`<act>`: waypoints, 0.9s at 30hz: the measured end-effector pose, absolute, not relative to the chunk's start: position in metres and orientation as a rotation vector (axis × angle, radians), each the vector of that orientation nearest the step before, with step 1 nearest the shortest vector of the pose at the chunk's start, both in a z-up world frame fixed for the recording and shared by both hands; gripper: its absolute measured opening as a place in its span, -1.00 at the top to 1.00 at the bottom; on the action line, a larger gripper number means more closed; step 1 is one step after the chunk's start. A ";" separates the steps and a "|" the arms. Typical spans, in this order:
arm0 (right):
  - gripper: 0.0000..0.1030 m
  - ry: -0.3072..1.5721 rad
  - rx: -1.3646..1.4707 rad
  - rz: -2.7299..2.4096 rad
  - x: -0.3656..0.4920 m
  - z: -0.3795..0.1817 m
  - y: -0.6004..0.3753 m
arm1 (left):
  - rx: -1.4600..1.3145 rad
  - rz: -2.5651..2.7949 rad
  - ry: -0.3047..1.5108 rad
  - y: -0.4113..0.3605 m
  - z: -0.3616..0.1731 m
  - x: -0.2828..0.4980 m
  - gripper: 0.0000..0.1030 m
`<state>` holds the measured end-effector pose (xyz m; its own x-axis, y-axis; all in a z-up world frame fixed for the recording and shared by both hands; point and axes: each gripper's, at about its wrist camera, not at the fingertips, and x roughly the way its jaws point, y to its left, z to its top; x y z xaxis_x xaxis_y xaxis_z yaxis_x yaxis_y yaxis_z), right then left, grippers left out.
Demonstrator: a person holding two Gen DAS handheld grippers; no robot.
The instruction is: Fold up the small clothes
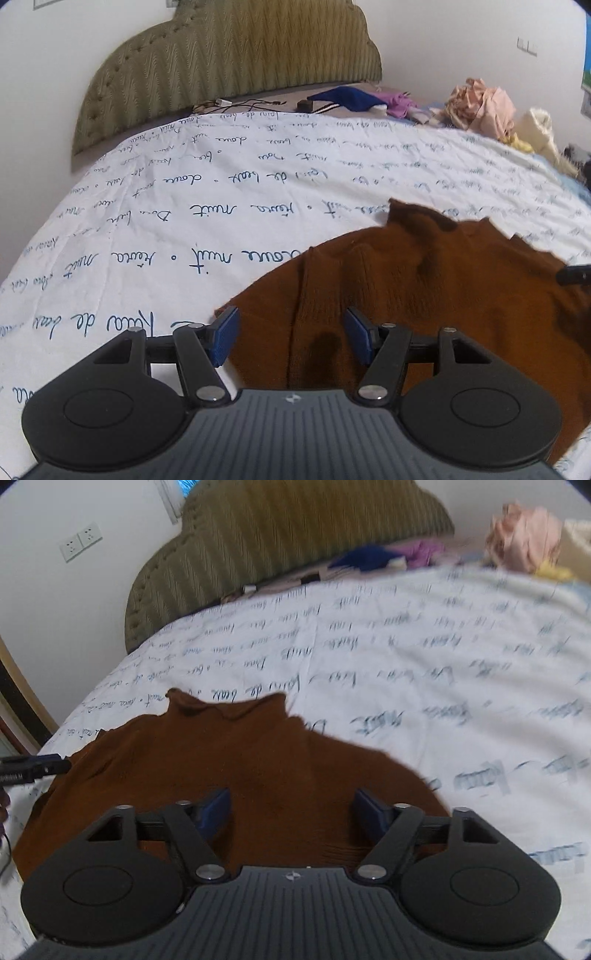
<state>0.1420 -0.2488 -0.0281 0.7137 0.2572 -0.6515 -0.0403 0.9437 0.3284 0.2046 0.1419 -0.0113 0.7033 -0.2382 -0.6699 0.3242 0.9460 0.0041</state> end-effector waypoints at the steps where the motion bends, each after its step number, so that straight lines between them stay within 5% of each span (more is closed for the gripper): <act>1: -0.23 0.773 0.324 0.168 0.148 -0.032 -0.248 | 0.123 -0.313 0.736 0.140 -0.013 0.207 -0.18; 5: 0.28 0.786 0.379 0.179 0.156 -0.039 -0.255 | 0.102 -0.338 0.764 0.132 -0.020 0.217 -0.16; 7: 0.47 0.783 0.374 0.184 0.154 -0.039 -0.254 | 0.117 -0.357 0.784 0.124 -0.024 0.220 0.06; 10: 0.71 0.768 0.360 0.177 0.149 -0.040 -0.256 | 0.117 -0.360 0.799 0.117 -0.029 0.220 0.72; 14: 0.88 0.717 0.372 0.143 0.139 -0.036 -0.263 | 0.049 -0.292 0.744 0.129 -0.019 0.212 0.90; 21: 0.86 0.704 0.359 0.103 0.130 -0.036 -0.266 | -0.003 -0.207 0.749 0.156 -0.013 0.214 0.90; 24: 0.51 0.675 0.355 0.082 0.120 -0.031 -0.262 | -0.029 -0.232 0.737 0.158 -0.009 0.205 0.83; 26: -0.02 0.627 0.359 0.073 0.106 -0.022 -0.264 | -0.037 -0.228 0.729 0.163 -0.003 0.197 0.73; 27: -0.03 0.612 0.357 0.065 0.099 -0.017 -0.266 | -0.046 -0.223 0.725 0.167 -0.001 0.194 0.58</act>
<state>0.0991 -0.2658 -0.0168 0.8186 0.1644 -0.5503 0.0450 0.9368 0.3469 0.1936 0.1673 -0.0005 0.7262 -0.2175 -0.6522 0.1861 0.9754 -0.1181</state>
